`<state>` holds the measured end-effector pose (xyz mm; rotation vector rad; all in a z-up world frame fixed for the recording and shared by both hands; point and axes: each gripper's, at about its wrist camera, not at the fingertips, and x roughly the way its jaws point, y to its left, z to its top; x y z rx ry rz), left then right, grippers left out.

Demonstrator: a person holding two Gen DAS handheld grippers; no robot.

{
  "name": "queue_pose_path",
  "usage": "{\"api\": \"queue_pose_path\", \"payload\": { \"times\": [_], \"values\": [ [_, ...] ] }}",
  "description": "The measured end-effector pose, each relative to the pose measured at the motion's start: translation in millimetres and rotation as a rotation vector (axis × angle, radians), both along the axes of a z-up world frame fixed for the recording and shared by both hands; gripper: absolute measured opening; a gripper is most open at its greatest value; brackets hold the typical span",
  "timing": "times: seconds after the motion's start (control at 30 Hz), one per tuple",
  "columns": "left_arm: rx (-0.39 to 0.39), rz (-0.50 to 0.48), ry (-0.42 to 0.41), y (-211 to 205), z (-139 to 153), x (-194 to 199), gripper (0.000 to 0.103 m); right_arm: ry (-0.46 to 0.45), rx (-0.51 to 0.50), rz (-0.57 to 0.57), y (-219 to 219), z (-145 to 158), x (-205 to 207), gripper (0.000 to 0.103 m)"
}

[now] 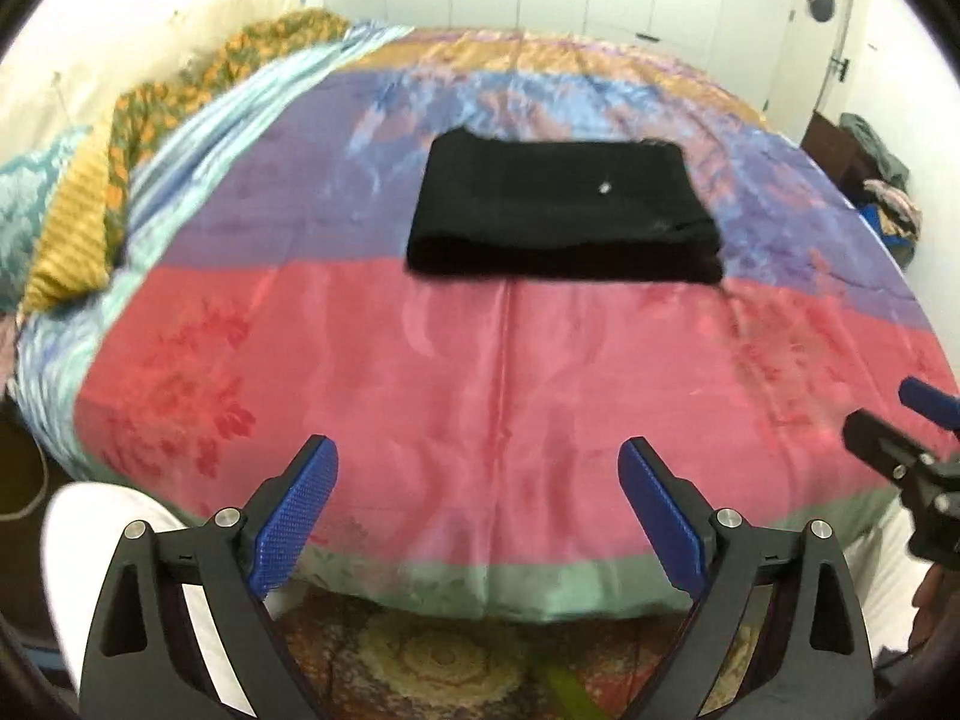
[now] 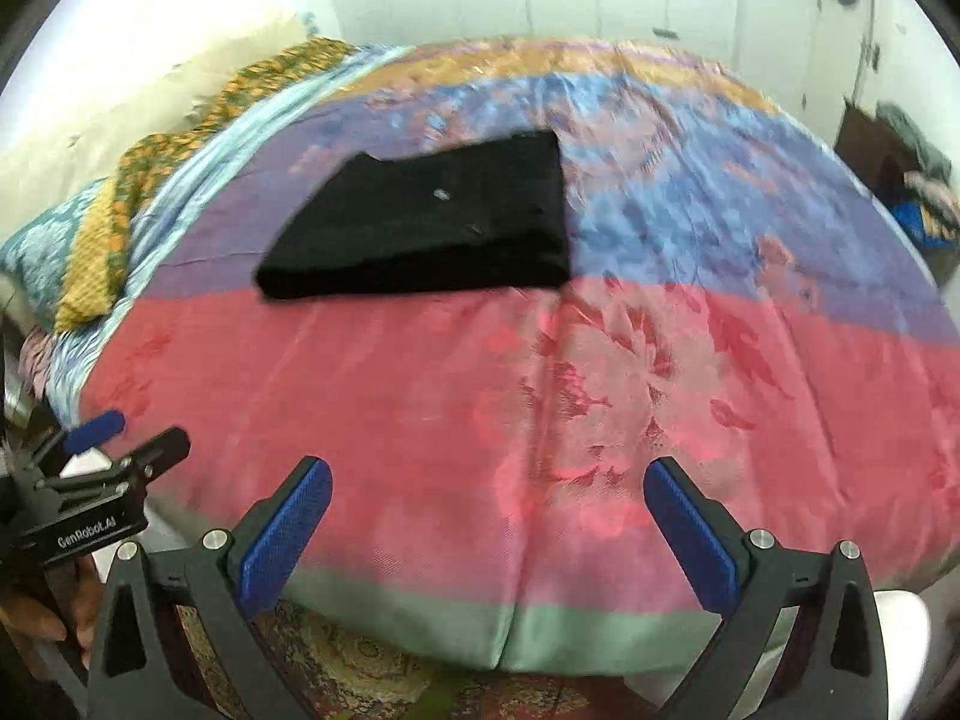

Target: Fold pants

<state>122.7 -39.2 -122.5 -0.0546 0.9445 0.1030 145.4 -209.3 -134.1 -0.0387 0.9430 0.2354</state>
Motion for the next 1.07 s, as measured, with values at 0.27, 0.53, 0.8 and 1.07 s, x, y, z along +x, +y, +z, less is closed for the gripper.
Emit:
{"api": "queue_pose_path", "payload": {
  "times": [0.27,0.53,0.8,1.07],
  "values": [
    [0.056,0.002,-0.066,-3.1,34.3,-14.1,0.096,-0.069,-0.047,0.002,6.4,43.9,-21.5,0.103],
    [0.068,0.015,-0.067,-0.7,41.1,-14.0,0.096,-0.056,-0.053,-0.017,8.3,44.5,-21.4,0.103],
    [0.059,0.004,-0.058,-1.6,39.6,-12.5,0.096,-0.049,-0.066,-0.019,8.8,39.5,-22.1,0.103],
    [0.059,-0.002,-0.059,-4.0,38.7,-14.4,0.096,-0.055,-0.067,-0.023,7.7,38.6,-22.7,0.103]
  ]
}}
